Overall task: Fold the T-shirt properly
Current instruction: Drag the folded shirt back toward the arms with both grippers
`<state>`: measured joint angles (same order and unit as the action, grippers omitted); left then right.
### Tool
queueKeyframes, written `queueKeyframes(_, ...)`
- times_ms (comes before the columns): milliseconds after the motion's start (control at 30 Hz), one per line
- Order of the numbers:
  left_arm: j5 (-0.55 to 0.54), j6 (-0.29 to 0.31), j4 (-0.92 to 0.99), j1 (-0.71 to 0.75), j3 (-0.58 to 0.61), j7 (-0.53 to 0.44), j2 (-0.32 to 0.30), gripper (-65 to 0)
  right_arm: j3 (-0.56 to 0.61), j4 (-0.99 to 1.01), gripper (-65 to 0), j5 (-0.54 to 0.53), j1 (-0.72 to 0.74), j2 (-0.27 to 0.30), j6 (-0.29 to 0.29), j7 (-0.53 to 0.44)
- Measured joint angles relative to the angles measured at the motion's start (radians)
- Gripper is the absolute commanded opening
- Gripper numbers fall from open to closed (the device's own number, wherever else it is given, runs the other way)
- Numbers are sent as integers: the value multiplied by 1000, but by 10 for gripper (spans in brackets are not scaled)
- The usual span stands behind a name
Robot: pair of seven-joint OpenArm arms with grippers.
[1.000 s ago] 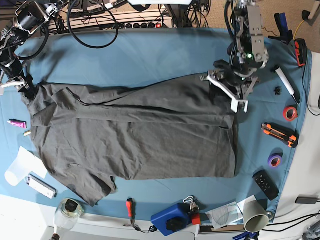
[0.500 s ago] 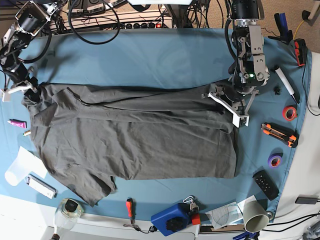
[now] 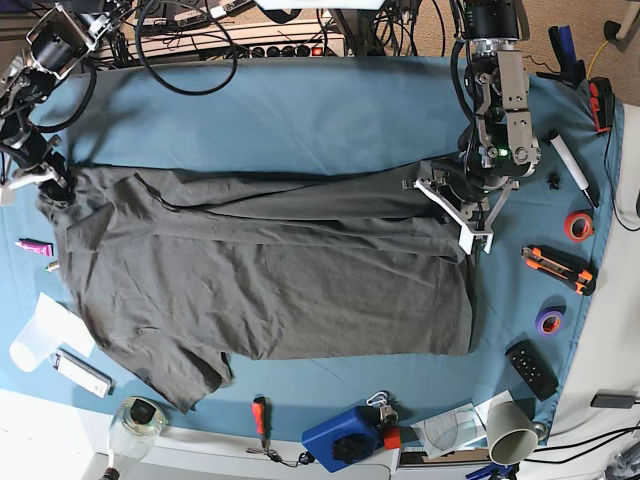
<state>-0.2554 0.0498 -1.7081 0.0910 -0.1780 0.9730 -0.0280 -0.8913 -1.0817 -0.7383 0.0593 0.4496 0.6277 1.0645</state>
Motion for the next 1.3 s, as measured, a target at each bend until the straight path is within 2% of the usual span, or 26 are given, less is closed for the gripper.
queueKeyframes(100, -2, 0, -5, 3, 0, 12, -5, -650, -26, 0, -650, -78, -32, 8, 3, 31)
queueKeyframes(167, -12, 4, -15, 16, 2, 13, -14, -650, -31, -4, -650, -80, -61, 20, 27, 40)
queueKeyframes(333, -12, 6, -90, 91, 2, 23, -22, -650, -32, -39, -650, -92, -116, 42, 28, 43)
queueKeyframes(800, -9, 6, -233, 251, 5, 49, -22, -650, -32, -77, -650, -106, -197, 46, 28, 61)
queueKeyframes(933, -7, 4, -285, 310, 6, 68, -22, -650, -63, -78, -650, -127, -222, 47, 28, 74)
queueKeyframes(1200, 9, 5, -374, 413, 8, 105, -21, -650, -75, -78, -650, -138, -265, 126, 50, 147)
queueKeyframes(1300, 31, 7, -377, 415, 12, 108, -19, -650, -75, -78, -650, -142, -265, 129, 50, 148)
